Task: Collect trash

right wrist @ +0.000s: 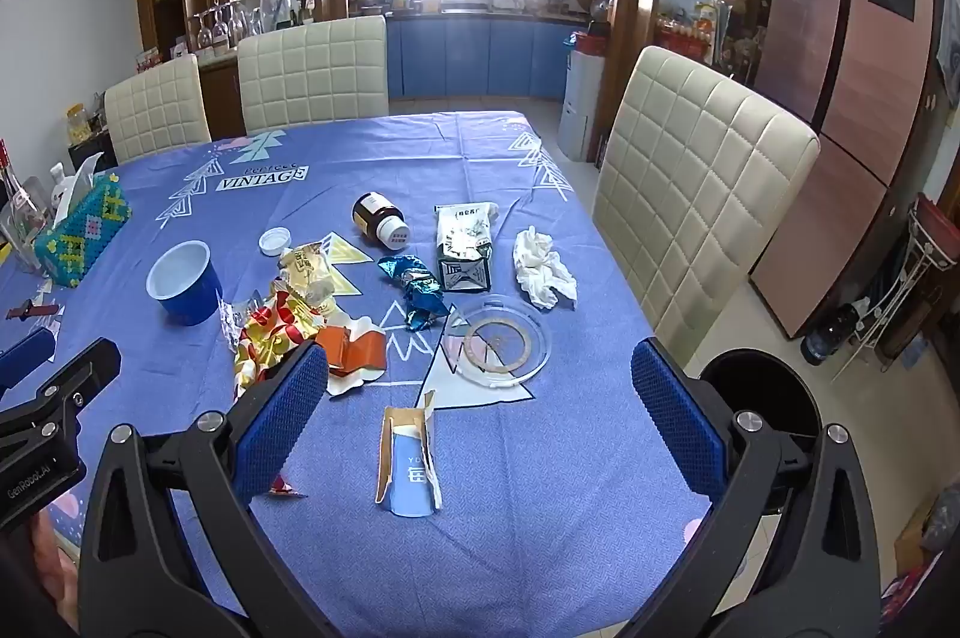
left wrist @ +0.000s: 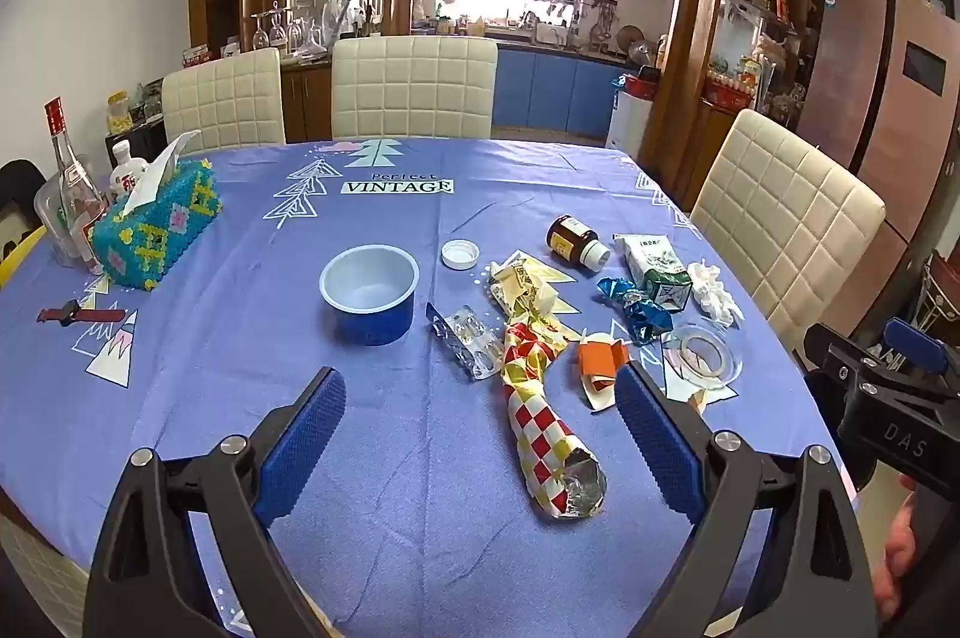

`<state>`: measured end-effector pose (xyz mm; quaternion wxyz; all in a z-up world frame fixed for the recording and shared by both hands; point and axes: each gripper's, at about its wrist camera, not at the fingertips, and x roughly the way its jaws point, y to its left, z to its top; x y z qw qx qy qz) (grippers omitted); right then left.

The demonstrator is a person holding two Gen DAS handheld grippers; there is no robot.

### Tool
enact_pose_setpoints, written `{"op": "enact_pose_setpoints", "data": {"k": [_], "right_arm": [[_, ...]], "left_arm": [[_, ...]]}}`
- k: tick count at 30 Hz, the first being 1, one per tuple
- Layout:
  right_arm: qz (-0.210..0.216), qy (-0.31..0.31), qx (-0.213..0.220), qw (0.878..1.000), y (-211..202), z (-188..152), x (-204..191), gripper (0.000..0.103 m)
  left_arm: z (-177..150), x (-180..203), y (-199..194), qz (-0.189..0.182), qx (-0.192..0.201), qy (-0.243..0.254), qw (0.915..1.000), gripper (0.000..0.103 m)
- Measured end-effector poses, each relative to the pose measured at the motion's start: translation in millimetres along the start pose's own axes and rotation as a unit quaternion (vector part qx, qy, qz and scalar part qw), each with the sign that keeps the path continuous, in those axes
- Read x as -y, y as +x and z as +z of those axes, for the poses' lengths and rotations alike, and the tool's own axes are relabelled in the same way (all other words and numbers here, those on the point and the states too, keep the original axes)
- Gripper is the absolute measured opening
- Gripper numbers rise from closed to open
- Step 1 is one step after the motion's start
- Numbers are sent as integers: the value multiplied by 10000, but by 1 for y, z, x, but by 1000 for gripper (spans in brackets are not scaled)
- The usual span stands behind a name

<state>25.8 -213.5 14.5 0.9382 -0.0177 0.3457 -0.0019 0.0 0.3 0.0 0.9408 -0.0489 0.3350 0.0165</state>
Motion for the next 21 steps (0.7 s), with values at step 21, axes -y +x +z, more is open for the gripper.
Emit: {"op": "enact_pose_setpoints", "data": {"k": [21], "right_arm": [[9,0,-6,10000,-2,0,0,100]], "left_arm": [[-2,0,5,19,-32,32,10000,89]]}}
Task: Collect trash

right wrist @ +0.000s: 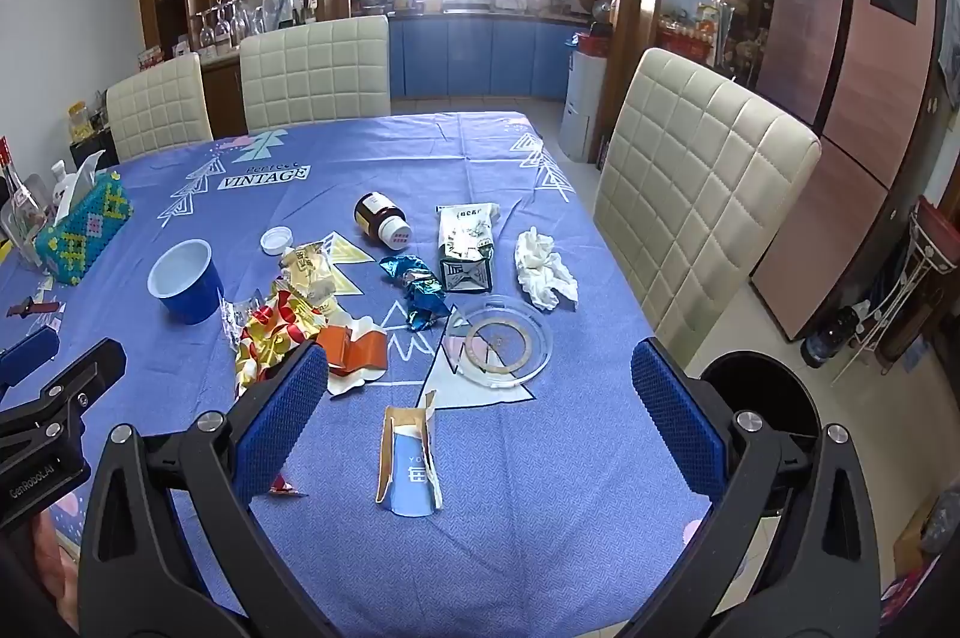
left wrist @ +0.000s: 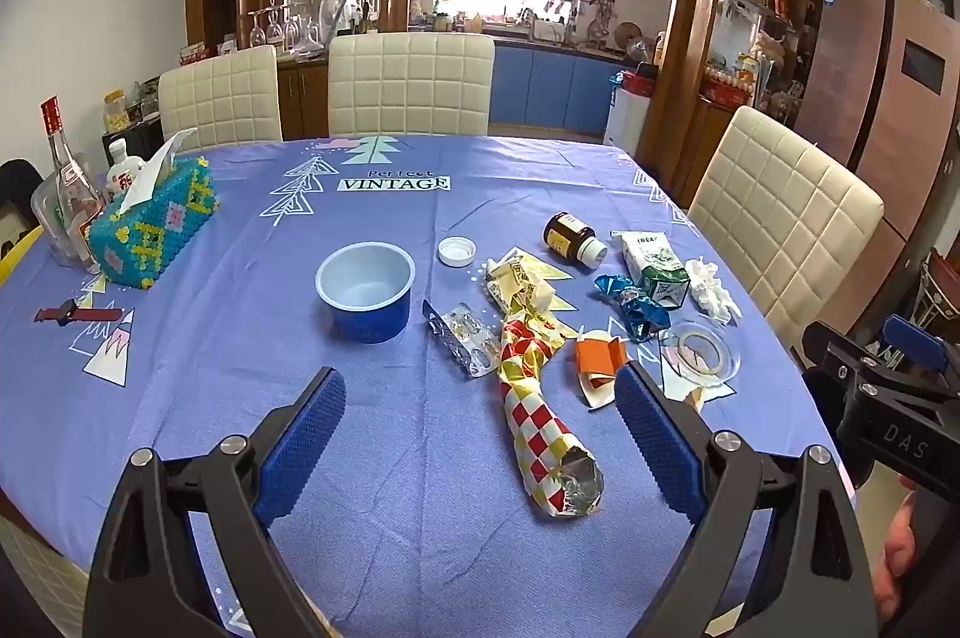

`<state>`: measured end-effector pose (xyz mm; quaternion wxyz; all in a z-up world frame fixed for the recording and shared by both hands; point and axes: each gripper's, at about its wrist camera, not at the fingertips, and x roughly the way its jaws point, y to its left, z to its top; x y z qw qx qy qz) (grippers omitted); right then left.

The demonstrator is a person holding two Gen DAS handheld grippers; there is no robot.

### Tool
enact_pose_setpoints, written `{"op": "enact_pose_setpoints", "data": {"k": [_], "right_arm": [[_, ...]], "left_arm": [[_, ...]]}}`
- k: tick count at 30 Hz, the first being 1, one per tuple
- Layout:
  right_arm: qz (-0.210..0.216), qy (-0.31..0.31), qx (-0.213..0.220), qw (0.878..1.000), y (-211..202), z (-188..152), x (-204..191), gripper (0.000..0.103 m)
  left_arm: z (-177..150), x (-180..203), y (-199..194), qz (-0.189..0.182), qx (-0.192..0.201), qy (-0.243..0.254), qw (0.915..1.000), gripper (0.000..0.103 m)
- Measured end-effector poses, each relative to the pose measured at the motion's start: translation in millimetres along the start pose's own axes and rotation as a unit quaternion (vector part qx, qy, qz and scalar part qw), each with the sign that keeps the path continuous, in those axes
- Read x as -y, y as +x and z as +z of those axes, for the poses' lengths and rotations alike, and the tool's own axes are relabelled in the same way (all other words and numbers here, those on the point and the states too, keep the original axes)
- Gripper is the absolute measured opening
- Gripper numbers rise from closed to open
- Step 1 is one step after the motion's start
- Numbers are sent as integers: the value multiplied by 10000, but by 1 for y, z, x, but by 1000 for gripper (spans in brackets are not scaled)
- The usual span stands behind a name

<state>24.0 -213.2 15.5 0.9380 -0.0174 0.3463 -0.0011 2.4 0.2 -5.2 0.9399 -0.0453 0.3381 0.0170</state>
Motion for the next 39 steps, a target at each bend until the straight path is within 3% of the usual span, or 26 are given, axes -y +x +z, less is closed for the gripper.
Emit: {"op": "enact_pose_setpoints", "data": {"k": [39], "right_arm": [[-14,-29,4,10000,-1,-1,-2,100]], "left_arm": [[1,6,-5,-57,-25,25,10000,89]]}}
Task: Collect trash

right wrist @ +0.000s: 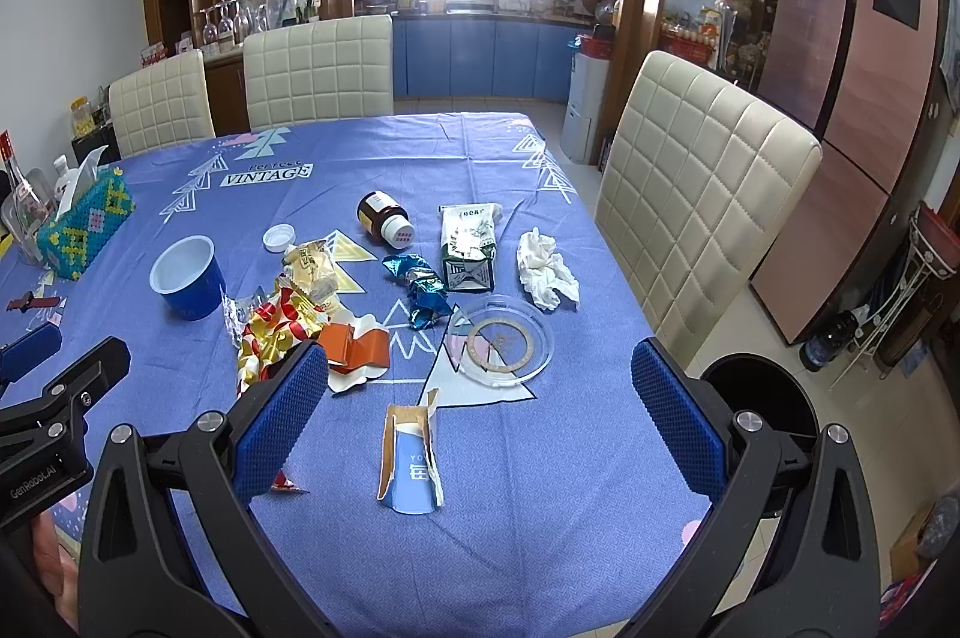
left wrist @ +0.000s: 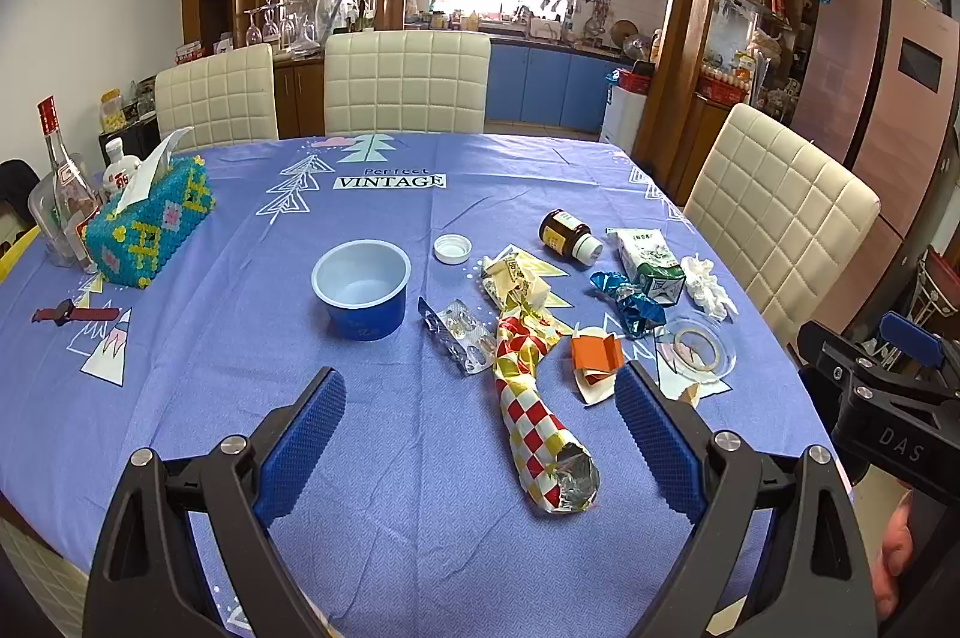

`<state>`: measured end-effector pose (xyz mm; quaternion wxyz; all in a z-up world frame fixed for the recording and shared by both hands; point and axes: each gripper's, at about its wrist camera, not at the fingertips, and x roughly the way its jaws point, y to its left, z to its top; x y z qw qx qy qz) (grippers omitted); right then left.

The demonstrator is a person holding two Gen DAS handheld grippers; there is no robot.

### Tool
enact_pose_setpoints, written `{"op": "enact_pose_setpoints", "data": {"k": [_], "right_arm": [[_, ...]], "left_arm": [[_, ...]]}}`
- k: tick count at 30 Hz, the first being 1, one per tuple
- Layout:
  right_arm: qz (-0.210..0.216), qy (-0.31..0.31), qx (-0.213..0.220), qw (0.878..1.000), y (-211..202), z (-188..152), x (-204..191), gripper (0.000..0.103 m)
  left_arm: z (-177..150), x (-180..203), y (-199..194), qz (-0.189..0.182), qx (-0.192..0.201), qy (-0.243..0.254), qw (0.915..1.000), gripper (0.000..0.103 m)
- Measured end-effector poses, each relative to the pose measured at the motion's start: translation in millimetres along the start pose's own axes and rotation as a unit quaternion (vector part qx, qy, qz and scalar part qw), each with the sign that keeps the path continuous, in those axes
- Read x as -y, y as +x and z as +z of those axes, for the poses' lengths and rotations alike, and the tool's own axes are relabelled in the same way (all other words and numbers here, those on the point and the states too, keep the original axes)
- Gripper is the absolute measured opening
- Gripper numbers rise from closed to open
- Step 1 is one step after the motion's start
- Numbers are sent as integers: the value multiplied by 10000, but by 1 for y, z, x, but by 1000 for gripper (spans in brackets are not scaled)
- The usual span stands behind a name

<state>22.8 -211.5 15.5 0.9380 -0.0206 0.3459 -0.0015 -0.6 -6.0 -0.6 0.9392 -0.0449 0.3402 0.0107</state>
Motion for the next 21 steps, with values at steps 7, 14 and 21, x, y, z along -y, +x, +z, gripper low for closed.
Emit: {"op": "enact_pose_setpoints", "data": {"k": [7,14,21], "right_arm": [[-1,-4,2,10000,0,0,0,100],[-5,-8,-2,10000,0,0,0,100],[-2,-11,-9,10000,0,-1,0,100]], "left_arm": [[-1,0,0,8,-1,9,10000,89],[-1,0,0,9,-4,2,10000,89],[-3,1,1,-1,-35,20,10000,89]]}}
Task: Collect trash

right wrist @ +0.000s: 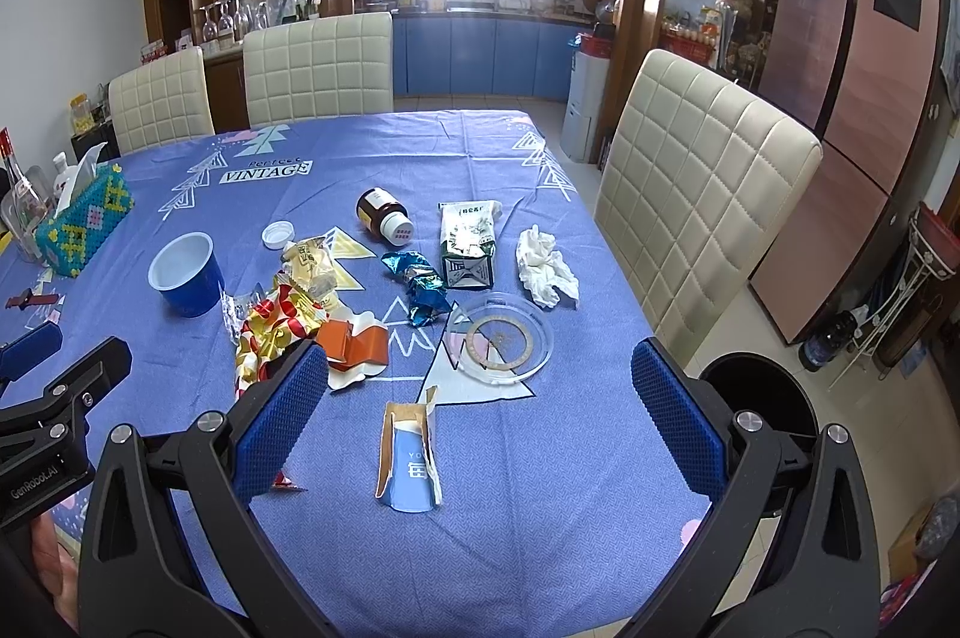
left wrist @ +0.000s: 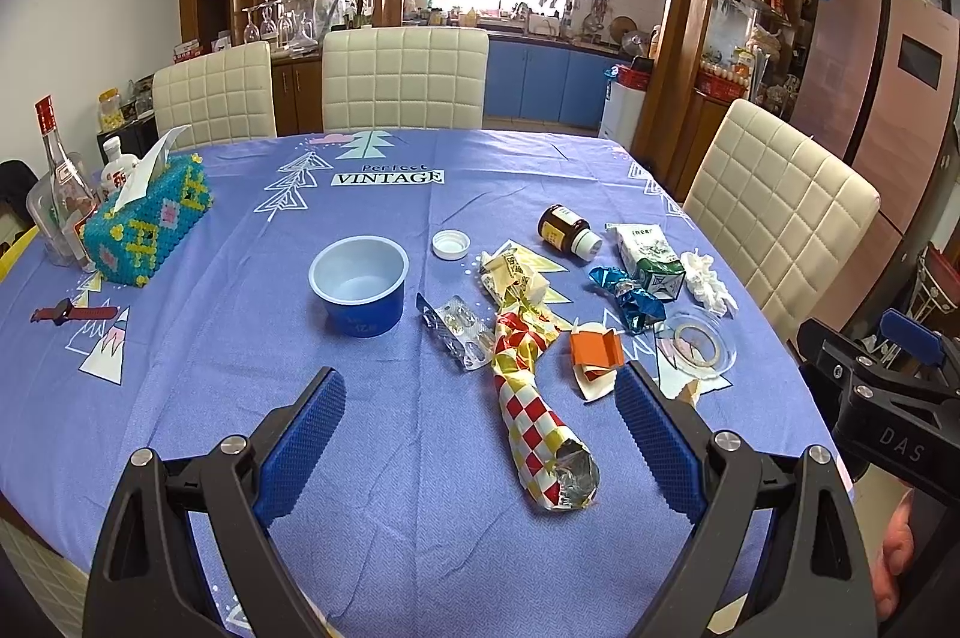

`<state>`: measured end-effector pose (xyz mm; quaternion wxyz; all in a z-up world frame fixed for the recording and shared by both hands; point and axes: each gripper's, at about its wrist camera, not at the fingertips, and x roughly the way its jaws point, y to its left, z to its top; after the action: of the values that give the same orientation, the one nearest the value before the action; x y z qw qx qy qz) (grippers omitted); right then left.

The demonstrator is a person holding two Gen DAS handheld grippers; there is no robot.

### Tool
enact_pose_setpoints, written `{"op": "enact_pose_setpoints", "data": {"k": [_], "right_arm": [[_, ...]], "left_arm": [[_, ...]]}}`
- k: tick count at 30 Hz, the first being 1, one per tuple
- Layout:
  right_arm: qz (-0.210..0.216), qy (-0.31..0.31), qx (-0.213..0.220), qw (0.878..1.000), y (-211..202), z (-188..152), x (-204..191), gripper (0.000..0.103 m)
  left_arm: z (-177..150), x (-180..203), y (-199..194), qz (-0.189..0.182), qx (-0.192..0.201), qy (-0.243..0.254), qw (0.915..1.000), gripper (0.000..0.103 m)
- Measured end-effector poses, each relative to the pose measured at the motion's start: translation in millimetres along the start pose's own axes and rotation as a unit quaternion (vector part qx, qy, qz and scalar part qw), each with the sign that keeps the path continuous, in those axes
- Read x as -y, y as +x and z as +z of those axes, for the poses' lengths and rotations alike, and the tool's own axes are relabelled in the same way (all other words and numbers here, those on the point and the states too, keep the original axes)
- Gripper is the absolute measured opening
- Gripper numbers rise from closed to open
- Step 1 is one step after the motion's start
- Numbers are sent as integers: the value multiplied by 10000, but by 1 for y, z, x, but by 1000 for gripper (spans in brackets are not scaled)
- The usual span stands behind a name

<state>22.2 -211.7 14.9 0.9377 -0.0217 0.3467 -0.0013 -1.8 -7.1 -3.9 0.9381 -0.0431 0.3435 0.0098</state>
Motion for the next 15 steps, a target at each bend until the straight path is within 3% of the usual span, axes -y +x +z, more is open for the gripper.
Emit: {"op": "enact_pose_setpoints", "data": {"k": [15], "right_arm": [[-1,-13,-2,10000,0,-1,0,100]], "left_arm": [[-1,2,4,-9,-93,35,10000,89]]}}
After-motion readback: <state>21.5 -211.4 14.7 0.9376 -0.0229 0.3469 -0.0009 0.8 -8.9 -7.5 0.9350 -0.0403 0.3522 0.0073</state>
